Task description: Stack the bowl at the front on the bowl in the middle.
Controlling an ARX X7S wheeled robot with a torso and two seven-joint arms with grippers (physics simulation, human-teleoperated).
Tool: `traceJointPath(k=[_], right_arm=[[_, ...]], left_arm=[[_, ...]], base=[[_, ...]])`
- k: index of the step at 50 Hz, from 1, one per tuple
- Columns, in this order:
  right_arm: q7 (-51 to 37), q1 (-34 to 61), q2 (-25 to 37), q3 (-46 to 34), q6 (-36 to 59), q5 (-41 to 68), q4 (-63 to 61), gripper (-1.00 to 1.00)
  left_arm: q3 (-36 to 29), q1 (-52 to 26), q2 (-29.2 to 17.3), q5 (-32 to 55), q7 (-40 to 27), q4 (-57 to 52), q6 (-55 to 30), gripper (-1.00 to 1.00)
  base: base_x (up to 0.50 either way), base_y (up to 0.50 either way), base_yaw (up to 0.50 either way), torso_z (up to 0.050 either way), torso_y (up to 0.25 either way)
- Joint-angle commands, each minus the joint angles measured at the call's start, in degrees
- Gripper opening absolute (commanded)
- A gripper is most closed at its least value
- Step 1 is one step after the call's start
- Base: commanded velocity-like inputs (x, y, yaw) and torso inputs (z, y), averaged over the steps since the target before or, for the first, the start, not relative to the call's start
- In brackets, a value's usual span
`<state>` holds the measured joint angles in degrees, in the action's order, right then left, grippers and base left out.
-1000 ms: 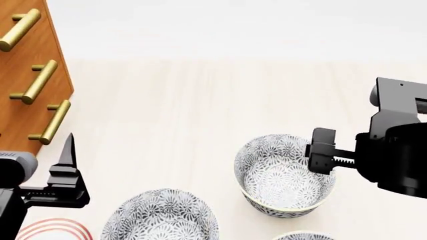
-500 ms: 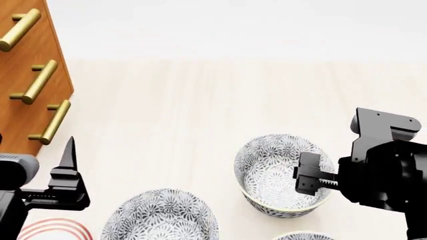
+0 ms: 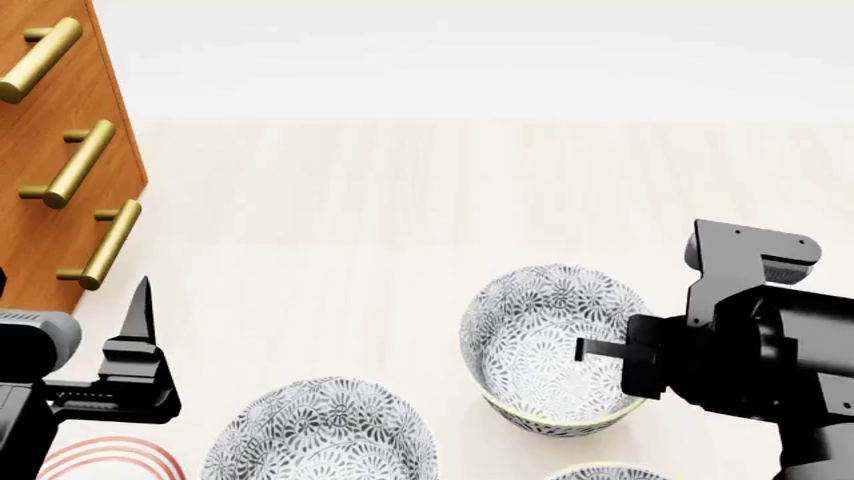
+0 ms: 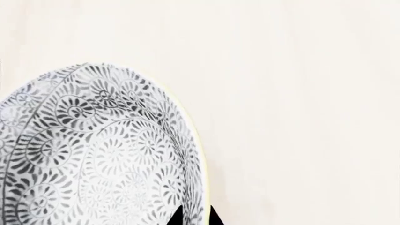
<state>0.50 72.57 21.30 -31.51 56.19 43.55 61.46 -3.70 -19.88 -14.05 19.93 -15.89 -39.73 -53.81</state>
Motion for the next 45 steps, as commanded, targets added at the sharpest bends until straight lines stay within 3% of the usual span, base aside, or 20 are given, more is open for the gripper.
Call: traceJointPath(k=[1, 8, 16, 45], right_arm=[[-0.69, -1.33, 0.60, -0.13, 0.59, 0.90, -3.30, -1.00], [-15.93, -7.15, 7.82, 14.89, 13.04, 17.10, -33.45, -1.00], [-26.57, -6.24, 8.73, 21.86, 21.87, 26.46, -44.13, -1.00], [-33.36, -8.50, 8.17, 32.84, 27.80, 46.01, -42.48, -1.00]], left_arm=[[-0.12, 0.06, -0.22, 0.22, -0.22, 0.36, 0.44, 1.00], [-0.02, 0.04, -0.30, 0.70, -0.25, 0.47, 0.22, 1.00], [0.24, -0.15, -0.55, 1.22, -0.34, 0.30, -0.21, 1.00], [1.81, -0.22, -0.95, 3.02, -0.79, 0.39, -0.25, 1.00]], base=[[0.00, 0.00, 0.00, 0.000, 0.000], [0.00, 0.00, 0.00, 0.000, 0.000], [0.00, 0.00, 0.00, 0.000, 0.000], [0.00, 0.00, 0.00, 0.000, 0.000]])
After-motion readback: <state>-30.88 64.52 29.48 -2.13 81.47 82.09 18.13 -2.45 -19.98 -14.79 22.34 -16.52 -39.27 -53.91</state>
